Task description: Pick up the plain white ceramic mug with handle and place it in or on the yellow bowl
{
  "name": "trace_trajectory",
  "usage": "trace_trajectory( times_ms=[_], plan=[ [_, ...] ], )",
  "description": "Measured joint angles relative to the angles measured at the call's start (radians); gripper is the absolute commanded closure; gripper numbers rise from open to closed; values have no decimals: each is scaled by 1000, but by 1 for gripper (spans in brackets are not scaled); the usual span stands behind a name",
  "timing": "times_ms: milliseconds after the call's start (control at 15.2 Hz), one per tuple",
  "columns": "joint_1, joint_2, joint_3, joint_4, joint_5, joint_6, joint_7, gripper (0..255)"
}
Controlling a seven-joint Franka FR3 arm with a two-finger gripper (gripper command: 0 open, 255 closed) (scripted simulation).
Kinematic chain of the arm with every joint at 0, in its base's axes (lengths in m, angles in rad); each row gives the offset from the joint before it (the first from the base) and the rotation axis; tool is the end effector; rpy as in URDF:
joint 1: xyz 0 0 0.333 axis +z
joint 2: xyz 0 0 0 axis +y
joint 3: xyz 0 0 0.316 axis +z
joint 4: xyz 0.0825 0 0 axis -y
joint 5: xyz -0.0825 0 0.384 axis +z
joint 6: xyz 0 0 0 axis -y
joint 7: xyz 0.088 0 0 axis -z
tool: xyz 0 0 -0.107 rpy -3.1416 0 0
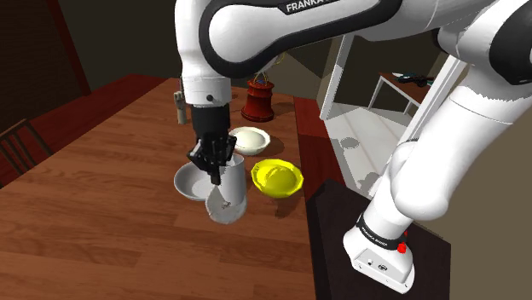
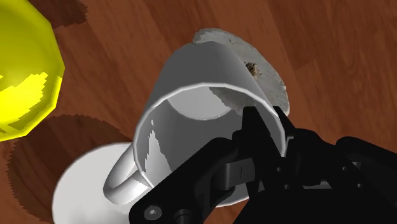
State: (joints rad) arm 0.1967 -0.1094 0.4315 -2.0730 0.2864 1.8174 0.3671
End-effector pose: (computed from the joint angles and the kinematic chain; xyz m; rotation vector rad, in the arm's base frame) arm 0.3945 0.3213 0.4635 -2.9838 -0.2442 0.3645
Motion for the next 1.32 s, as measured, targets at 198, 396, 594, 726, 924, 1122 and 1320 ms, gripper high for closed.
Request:
trace_trajectory(
  times_ms=[198,396,594,726,924,1122,1320],
  plan=[
    [-5,-16,-8,10,2,-28,-7,255],
    [-30,-65,-45,-27,3,-52,-68,255],
    [-60,-125,-95,-72,-2,-84,-144,255],
    [-78,-153,-127,-98,-11,-96,-192,255],
    [-109,-195,-178,-132,-31,-122,-266,255],
    [-138,-219,-225,-146,-57,-145,-331,255],
    [-172,-239,-278,-155,-90,-169,-404,255]
  ],
)
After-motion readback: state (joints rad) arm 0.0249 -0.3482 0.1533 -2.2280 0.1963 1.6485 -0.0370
